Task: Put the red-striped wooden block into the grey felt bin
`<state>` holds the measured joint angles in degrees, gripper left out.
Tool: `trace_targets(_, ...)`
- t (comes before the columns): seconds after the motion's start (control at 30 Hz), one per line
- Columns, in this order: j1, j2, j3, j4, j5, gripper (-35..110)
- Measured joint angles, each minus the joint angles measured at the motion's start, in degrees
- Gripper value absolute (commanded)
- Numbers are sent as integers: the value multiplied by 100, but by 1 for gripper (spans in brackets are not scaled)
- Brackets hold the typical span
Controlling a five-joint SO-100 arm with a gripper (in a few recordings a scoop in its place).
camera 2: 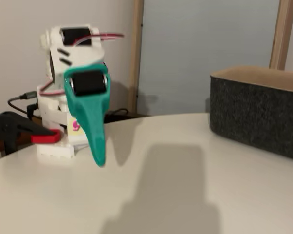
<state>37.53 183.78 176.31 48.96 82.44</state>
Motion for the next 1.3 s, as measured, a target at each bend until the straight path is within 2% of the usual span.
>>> trace_targets(0.4,870,562,316,-9,519,0)
trace_targets(0.67,896,580,316,826,483,0)
trace_targets(1.3,896,580,316,870,536,0)
